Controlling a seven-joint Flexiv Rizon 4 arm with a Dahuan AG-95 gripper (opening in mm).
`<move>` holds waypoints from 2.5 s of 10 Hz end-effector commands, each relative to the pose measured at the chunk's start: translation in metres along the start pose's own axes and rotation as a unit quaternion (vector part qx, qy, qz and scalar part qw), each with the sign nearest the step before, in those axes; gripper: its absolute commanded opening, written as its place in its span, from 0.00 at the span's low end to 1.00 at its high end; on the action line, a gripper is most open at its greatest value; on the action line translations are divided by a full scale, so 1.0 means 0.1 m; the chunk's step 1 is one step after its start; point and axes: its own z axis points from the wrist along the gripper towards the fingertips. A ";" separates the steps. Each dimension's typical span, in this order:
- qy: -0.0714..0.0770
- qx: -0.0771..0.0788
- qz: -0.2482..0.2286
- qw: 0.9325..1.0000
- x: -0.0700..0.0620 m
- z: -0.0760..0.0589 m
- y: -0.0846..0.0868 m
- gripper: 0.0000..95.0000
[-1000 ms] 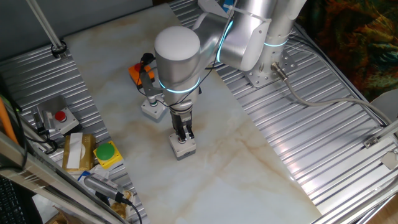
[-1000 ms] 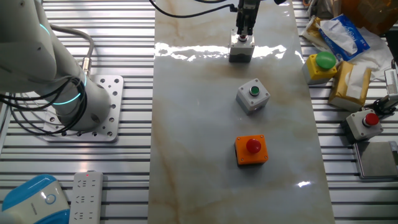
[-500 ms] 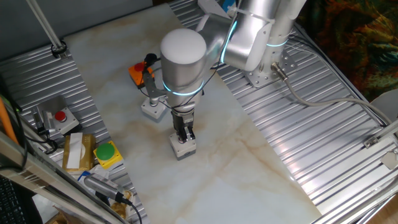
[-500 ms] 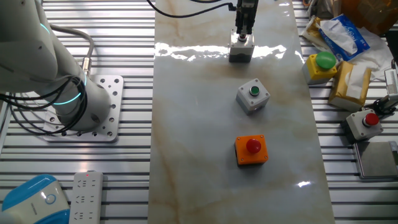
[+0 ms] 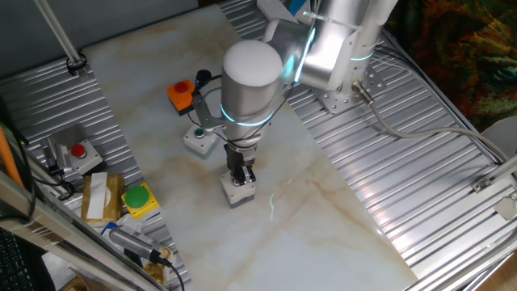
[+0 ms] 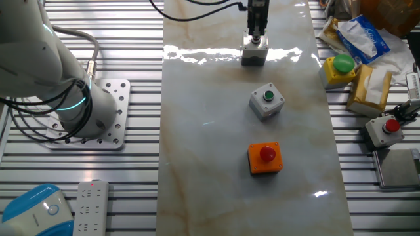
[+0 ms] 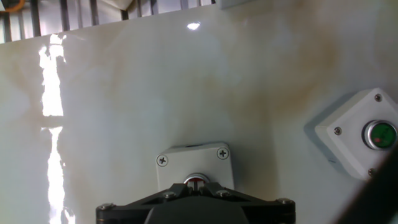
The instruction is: Press three buttons from left to right in sequence
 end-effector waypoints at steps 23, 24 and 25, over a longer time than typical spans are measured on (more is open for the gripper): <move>0.064 -0.024 -0.068 0.995 -0.02 -0.34 -0.29 0.00; 0.067 -0.025 -0.065 0.995 -0.03 -0.35 -0.29 0.00; 0.068 -0.028 -0.066 0.995 -0.04 -0.35 -0.29 0.00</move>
